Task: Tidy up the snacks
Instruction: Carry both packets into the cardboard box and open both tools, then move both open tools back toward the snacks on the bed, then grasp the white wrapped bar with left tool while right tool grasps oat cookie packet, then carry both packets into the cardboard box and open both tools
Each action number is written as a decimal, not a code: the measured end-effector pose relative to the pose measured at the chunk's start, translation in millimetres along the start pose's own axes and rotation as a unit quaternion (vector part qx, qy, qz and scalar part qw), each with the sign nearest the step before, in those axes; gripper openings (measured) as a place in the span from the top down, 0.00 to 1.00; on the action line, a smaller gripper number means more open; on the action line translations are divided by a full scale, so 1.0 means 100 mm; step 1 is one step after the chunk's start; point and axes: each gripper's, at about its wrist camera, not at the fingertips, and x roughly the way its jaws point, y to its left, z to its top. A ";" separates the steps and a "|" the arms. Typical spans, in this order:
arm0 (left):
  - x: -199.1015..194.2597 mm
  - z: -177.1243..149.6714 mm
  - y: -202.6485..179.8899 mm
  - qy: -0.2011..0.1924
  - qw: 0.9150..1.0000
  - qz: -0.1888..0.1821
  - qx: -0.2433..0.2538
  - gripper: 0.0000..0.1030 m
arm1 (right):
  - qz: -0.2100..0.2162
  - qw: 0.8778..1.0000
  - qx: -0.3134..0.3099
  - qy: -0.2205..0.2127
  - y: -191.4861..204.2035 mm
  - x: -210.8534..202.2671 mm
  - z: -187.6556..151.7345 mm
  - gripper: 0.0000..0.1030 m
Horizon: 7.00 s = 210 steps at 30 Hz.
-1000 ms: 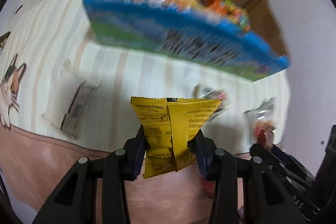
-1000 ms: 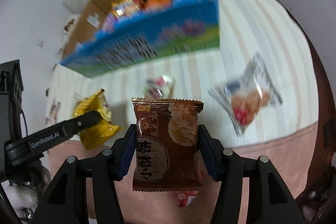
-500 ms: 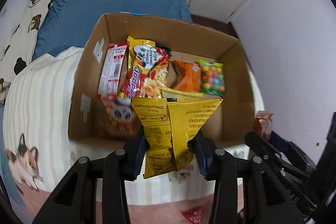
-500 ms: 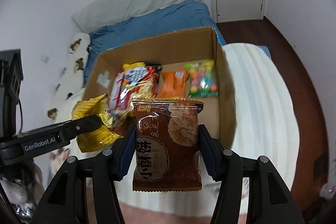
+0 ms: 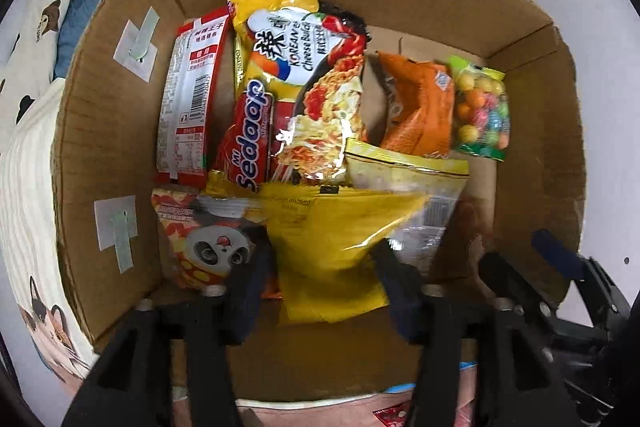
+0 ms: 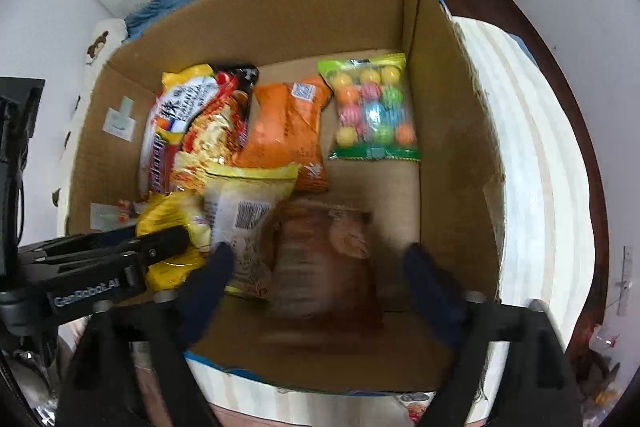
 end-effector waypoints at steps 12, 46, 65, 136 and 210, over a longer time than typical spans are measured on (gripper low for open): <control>-0.25 -0.06 0.15 -0.034 0.999 -0.009 -0.019 0.06 | -0.017 1.000 -0.013 0.003 0.02 -0.01 0.01 0.07; -1.66 -1.76 0.28 -0.259 0.965 0.036 -0.017 0.06 | 0.030 0.989 -0.048 -0.140 0.46 -1.44 -1.22 0.06; -0.02 -1.69 1.52 -0.060 0.991 0.078 -0.086 0.06 | 0.068 0.996 0.054 0.006 0.30 0.20 -1.42 0.07; 1.04 -2.51 1.26 -0.025 0.991 0.013 -0.131 0.37 | -0.007 0.991 0.118 0.063 -1.19 0.56 -2.30 0.47; -0.88 -0.57 0.30 -0.169 0.984 0.050 -0.011 0.12 | -0.009 0.999 -0.015 -0.028 0.11 -0.45 -0.22 0.03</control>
